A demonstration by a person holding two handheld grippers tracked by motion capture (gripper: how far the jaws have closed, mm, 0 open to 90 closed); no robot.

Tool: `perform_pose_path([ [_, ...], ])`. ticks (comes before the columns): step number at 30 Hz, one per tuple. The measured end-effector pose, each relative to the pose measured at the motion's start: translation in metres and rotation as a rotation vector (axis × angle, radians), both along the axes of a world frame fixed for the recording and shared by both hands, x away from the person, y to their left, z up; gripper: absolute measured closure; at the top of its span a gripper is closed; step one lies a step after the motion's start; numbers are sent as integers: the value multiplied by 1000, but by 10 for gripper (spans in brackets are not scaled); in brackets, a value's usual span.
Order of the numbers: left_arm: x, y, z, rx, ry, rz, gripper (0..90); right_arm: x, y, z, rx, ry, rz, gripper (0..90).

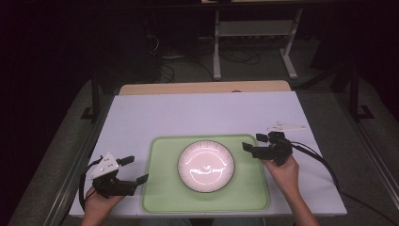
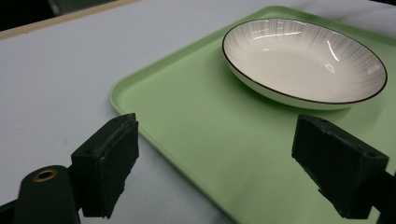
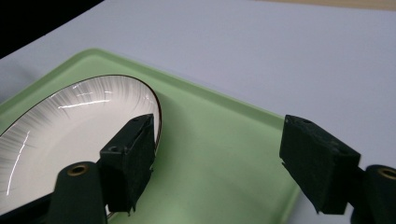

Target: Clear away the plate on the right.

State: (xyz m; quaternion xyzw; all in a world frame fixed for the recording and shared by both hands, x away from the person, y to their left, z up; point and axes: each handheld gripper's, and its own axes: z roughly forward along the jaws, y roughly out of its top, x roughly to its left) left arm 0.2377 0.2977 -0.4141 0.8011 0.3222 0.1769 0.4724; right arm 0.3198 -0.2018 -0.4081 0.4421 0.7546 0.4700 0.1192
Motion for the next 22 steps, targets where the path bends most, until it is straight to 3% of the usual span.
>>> perform_pose_path([
  [7,1,-2,-1,-1,2,-1,147,-13,-18,3,-12,-66,-25,237],
  [10,1,-2,-1,0,4,-2,147,-19,-25,4,-40,-83,-27,230],
  [22,0,-3,-1,7,2,-8,147,-45,-47,-2,-79,-137,-39,209],
])
